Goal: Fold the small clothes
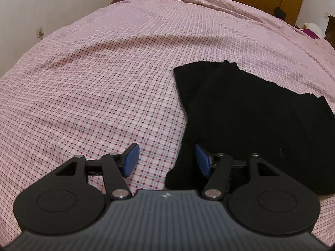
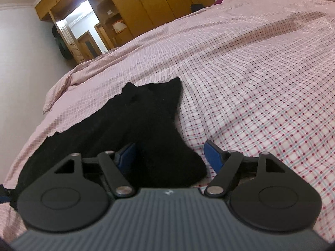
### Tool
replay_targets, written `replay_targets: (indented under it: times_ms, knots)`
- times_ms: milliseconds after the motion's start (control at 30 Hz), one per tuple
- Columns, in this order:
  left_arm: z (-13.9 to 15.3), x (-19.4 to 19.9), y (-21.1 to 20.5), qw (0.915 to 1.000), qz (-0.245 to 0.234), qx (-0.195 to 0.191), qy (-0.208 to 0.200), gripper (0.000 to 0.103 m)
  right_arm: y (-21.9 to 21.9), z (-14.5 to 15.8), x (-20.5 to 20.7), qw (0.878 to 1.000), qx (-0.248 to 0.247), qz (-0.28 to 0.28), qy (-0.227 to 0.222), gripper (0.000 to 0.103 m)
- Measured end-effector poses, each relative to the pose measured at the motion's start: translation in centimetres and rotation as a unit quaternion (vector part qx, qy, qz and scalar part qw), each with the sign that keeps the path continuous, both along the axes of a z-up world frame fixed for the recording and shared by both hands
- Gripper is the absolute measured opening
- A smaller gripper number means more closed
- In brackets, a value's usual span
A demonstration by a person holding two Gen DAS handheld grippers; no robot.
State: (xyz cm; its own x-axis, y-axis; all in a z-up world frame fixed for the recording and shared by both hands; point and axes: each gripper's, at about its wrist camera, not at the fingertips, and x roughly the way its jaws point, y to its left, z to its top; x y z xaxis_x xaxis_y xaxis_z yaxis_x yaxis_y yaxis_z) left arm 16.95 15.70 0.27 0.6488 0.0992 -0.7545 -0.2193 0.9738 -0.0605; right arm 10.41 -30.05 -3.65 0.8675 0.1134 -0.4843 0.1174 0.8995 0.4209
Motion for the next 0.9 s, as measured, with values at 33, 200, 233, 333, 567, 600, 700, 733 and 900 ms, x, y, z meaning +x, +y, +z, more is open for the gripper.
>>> replay_targets:
  times_ms: [33,200,233,333,567,600,700,733,900]
  knots:
    - [0.0,0.0,0.0,1.0000,0.000,0.001,0.000,0.065,-0.1,-0.1,-0.1,1.000,0.002,0.001,-0.001,0.073]
    - [0.0,-0.1,0.0,1.0000,0.002,-0.002,-0.001,0.066,-0.2,-0.2,-0.1,1.000,0.004,0.001,-0.004,0.073]
    - [0.0,-0.1,0.1,1.0000,0.003,-0.003,-0.001,0.066,-0.2,-0.1,-0.2,1.000,0.003,0.001,-0.004,0.073]
    - [0.0,-0.1,0.1,1.0000,0.004,-0.006,-0.001,0.066,-0.2,-0.1,-0.5,1.000,0.005,0.000,-0.005,0.073]
    - [-0.1,0.0,0.1,1.0000,0.003,-0.003,-0.001,0.067,0.0,0.2,0.4,1.000,0.017,0.015,-0.004,0.077]
    - [-0.1,0.0,0.1,1.0000,0.003,-0.004,0.000,0.068,0.1,0.1,0.7,1.000,0.022,0.019,-0.006,0.077]
    - [-0.2,0.0,0.1,1.0000,0.003,-0.003,0.000,0.068,0.2,0.0,1.5,0.999,0.039,0.033,-0.012,0.077]
    - [-0.2,0.0,0.1,1.0000,0.003,-0.002,0.000,0.069,0.3,-0.1,1.8,0.998,0.045,0.035,-0.013,0.077]
    - [-0.4,0.0,0.2,1.0000,0.002,-0.002,-0.002,0.070,0.4,-0.4,3.3,0.997,0.065,0.047,-0.022,0.075]
